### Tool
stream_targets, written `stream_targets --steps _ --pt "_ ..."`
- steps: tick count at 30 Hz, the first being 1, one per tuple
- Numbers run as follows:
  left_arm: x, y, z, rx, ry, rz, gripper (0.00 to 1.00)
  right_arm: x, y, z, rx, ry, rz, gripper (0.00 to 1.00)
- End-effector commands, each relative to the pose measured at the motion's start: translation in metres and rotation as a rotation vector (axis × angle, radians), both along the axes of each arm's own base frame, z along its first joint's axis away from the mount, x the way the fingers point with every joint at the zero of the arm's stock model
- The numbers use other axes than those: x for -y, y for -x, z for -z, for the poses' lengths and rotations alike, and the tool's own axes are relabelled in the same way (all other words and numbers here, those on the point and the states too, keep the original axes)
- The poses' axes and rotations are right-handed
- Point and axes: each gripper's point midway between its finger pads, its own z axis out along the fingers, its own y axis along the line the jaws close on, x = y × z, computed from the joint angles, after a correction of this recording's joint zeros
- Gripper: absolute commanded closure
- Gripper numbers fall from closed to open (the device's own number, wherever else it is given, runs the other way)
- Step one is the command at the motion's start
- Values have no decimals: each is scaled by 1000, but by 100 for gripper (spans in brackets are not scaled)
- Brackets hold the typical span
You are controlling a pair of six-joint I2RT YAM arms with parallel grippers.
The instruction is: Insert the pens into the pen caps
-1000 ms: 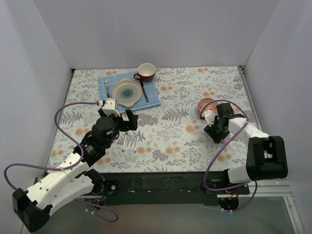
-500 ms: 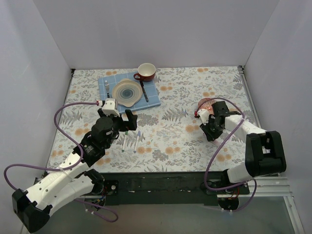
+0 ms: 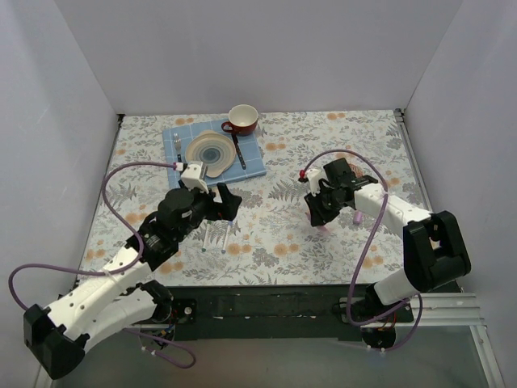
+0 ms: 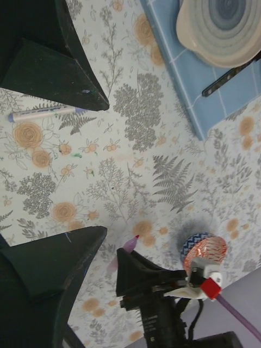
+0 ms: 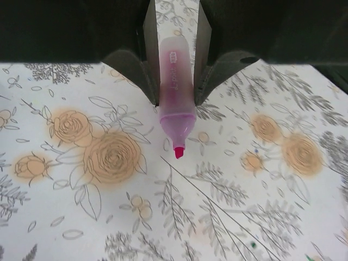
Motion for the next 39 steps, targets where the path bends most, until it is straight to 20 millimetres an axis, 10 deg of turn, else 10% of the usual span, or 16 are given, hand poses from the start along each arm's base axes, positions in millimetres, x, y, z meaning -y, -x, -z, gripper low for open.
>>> stream_targets --steps 1,7,18,29,39 --pt "45 22 2 -163 130 197 16 -39 -11 -40 41 -179 113 99" --pt "102 42 29 -358 321 401 31 -71 -22 -82 64 -395 287 99" --pt "162 25 57 -322 177 415 31 -103 -22 -139 123 -602 397 99" --pt "170 -16 67 -238 112 287 37 -111 -14 -146 99 -682 425 99" --pt "176 -6 63 -236 131 353 60 -118 -5 -151 87 -773 458 99"
